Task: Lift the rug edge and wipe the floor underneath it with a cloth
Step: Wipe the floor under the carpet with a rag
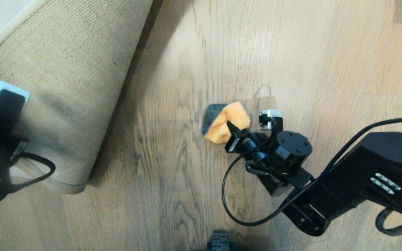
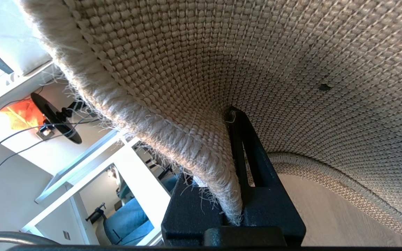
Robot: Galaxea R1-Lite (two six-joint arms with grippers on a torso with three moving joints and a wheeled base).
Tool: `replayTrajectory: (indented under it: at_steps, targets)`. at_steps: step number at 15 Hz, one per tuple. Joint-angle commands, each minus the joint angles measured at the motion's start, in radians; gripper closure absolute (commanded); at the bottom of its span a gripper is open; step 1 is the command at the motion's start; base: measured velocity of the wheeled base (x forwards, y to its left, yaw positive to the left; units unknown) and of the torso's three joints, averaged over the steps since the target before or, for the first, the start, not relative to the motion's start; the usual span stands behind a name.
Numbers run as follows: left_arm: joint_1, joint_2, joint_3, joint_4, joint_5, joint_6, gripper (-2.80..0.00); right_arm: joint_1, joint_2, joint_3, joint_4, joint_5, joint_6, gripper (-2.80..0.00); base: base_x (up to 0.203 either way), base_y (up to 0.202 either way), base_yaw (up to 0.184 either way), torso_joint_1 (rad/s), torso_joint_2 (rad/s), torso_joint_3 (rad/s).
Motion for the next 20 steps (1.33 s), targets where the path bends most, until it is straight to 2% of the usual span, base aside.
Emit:
replayTrajectory:
  at_steps: [1,3,6,10,15,20]
  targets:
    - [0.0,0.001,0.001,-0.005,0.006,0.004,0.0,-0.032,-0.08,-0.001,-0.047,-0.001,0.0,0.0,0.0,0.0,0.0,0.0,0.0,0.0]
    - [0.0,0.001,0.001,-0.005,0.006,0.004,0.0,-0.047,-0.136,0.006,-0.045,0.002,-0.004,0.0,0.0,0.0,0.0,0.0,0.0,0.0]
    - [0.0,0.0,-0.003,-0.005,0.006,0.005,0.0,-0.088,-0.201,0.012,-0.006,0.007,-0.052,0.0,0.0,0.0,0.0,0.0,0.0,0.0]
    - [0.0,0.001,-0.008,-0.005,0.007,0.006,0.0,-0.172,-0.323,0.091,0.043,0.091,-0.129,0.0,0.0,0.0,0.0,0.0,0.0,0.0]
    - [-0.005,0.0,-0.008,-0.006,0.006,0.004,0.0,-0.352,-0.509,0.191,0.184,0.208,-0.207,0.0,0.0,0.0,0.0,0.0,0.0,0.0]
    - [-0.014,-0.002,-0.001,-0.006,0.006,0.004,0.0,-0.527,-0.629,0.21,0.345,0.233,-0.246,0.0,0.0,0.0,0.0,0.0,0.0,0.0]
